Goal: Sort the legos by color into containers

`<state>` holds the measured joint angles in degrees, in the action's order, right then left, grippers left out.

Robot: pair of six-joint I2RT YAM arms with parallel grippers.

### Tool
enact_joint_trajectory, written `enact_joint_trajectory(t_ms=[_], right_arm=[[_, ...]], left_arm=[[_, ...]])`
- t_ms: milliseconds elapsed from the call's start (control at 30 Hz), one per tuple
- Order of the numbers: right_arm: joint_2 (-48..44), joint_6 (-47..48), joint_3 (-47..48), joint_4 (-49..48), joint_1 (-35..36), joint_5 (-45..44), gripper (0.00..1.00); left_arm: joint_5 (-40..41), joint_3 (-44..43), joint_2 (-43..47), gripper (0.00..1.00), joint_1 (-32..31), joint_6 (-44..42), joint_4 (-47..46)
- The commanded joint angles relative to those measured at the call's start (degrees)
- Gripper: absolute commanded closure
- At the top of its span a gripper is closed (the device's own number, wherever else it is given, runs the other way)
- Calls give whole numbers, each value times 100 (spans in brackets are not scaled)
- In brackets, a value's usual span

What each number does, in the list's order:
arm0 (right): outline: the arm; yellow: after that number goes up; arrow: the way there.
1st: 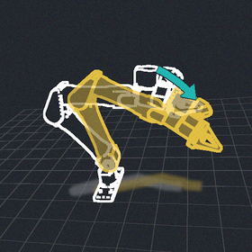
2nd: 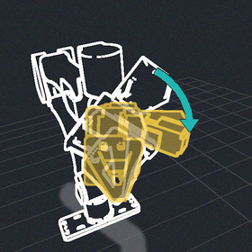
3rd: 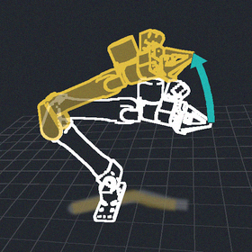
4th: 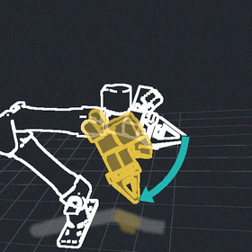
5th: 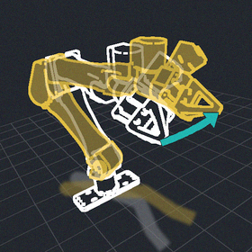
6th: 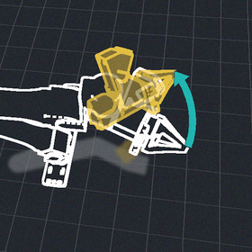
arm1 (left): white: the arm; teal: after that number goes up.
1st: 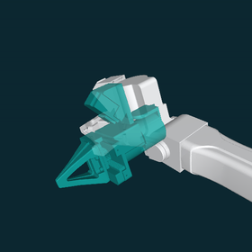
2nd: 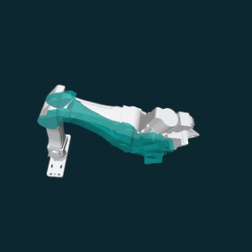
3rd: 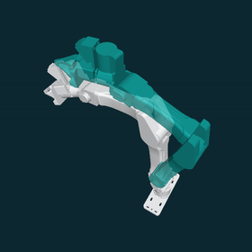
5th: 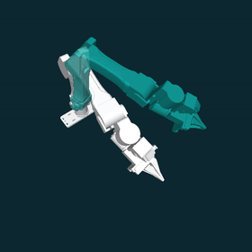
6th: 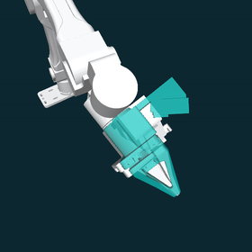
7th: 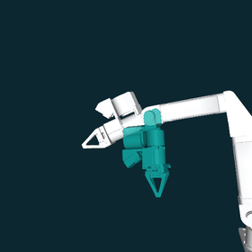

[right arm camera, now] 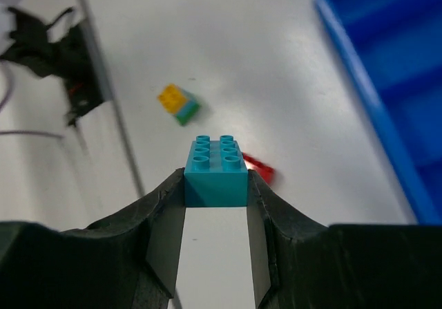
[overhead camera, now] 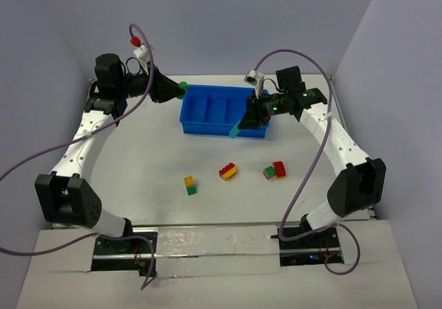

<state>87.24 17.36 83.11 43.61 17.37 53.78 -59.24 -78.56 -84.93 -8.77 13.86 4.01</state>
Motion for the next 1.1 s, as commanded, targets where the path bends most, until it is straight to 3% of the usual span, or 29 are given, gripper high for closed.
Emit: enact_joint_trajectory(t_ms=[0,67,233,433,1067], right_arm=[[1,-226,408,-432,-173,-1776,100],[102,-426,534,-905,-171,-2647,100],[1101,-277,1645,-481,-163,-3938,100],[1972,-340,2411,-272,-161,-4533,100],[3098,-576,2772,-1278,-173,-5091,99]], left_arm=[[904,-313,-82,100,-53,-799,619],[1212,-171,-67,100,-47,-858,505],[1392,4,-102,100,-54,-856,312],[1528,86,-165,100,-54,-900,184],[1608,77,-436,100,-54,-749,-133]])
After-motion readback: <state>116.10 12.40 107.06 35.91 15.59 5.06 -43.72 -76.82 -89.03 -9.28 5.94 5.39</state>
